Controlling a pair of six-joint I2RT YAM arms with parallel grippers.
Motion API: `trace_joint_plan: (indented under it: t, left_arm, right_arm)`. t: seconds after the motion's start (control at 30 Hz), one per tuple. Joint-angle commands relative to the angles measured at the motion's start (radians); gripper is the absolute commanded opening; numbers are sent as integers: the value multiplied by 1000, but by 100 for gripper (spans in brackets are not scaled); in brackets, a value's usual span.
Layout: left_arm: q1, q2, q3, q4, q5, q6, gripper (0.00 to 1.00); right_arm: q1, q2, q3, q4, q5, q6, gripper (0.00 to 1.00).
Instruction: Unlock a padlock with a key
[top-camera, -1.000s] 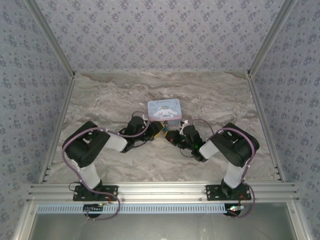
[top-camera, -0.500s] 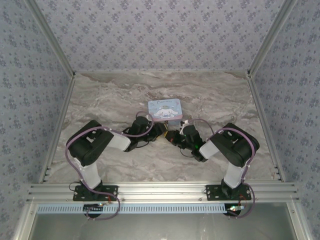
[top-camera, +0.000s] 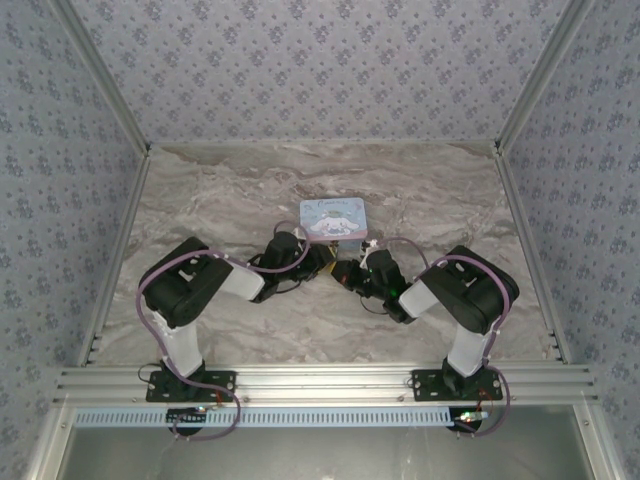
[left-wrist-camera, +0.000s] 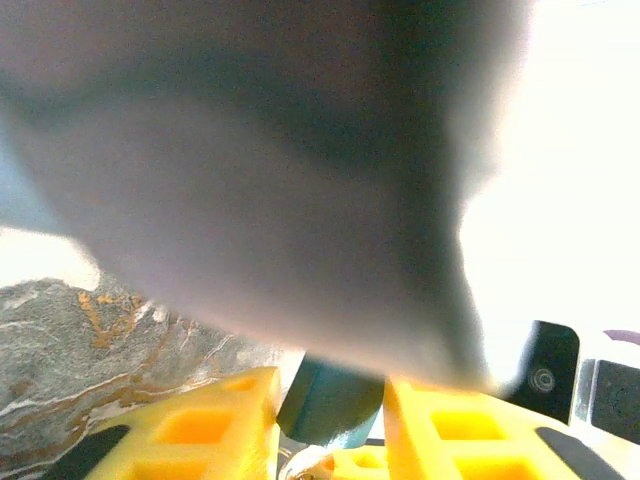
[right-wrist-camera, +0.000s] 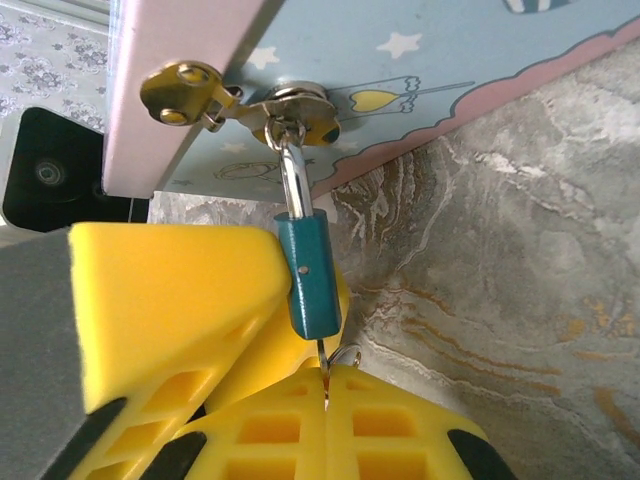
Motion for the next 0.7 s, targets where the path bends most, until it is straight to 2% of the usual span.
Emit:
trace_joint_plan:
  t: [0.0,0.17,0.3,0.37,0.47,0.67]
  left_arm:
    - [-4,13,15,32,-7,-8,24]
    - [-4,-2,13,25,-12,-3,16]
    - [-5,-15,15,11,-19,4,14]
    - [-4,-18,18,10,-20,4,13]
    - [-5,-18,23,3,-18,4,11]
    - [-4,-24,32,-13,-10,1,10]
  right_arm:
    - [-3,-17,-10,23,5,20,0]
    - [-14,-40,-26,12,4,6,0]
    - [-24,-73,-33,-39,-7,-33,6]
    - [-27,-97,-35,-81,-2,-62,16]
    - [-29,-145,-43,-147,16,-106,26]
    - [-52,-306,-49,-352,58,-259,42]
